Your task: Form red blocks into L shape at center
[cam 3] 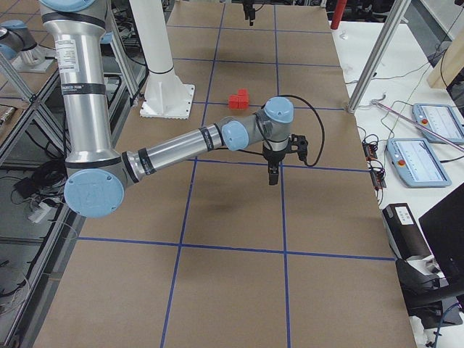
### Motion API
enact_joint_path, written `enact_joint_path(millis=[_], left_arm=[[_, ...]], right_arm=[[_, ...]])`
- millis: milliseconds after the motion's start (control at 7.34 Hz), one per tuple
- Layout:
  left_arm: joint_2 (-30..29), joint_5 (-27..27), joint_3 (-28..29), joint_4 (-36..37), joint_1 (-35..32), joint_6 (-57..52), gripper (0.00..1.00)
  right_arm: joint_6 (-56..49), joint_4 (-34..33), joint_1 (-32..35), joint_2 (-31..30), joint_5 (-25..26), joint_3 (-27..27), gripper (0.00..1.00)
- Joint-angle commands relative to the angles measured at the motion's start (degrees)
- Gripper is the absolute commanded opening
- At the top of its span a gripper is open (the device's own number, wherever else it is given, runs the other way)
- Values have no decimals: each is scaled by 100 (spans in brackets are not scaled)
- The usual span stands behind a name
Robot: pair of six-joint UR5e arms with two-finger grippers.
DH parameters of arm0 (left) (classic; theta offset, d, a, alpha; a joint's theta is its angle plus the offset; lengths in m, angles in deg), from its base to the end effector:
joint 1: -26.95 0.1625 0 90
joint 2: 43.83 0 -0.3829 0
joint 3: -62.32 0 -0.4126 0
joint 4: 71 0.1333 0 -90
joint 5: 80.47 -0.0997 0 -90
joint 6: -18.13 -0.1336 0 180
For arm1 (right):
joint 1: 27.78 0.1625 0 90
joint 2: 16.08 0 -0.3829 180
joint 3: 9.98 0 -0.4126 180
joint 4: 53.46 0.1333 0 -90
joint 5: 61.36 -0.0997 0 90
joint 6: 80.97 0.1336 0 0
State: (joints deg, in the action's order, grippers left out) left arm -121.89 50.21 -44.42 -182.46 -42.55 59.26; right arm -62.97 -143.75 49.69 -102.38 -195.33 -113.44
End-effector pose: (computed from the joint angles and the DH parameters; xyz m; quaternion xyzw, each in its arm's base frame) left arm 0.1200 -0.4528 0.5493 0.0095 0.3998 -0.0858 0.9125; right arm -0.0781 -0.5381 0.4859 0.0337 -0.3931 -0.0111 0.9188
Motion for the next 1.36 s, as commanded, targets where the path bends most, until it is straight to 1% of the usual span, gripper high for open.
enact_joint_path(millis=[0,136,272,409,817,954,1090,1226], left_arm=[[-41,602,828,28,-957,-1755,100],[-33,816,857,-15,-1126,-1775,100],[-33,775,884,28,-1293,-2366,100],[-42,765,962,54,-1320,-2599,100],[2,748,927,46,-1347,-2566,100],[11,591,902,46,-1382,-2583,100],[-33,581,762,307,-1574,-2566,100],[-51,581,326,1180,-1732,-2592,100]], right_arm=[[-1214,-50,784,-44,-332,508,99],[-1594,-42,882,25,-332,806,99],[-1624,-42,883,157,-280,939,99],[-1624,-33,892,184,-270,941,99],[-1624,-7,892,141,-244,941,99],[-1624,11,892,71,-244,941,99],[-1633,20,918,35,-253,932,99],[-1772,20,1040,-9,-261,915,99]])
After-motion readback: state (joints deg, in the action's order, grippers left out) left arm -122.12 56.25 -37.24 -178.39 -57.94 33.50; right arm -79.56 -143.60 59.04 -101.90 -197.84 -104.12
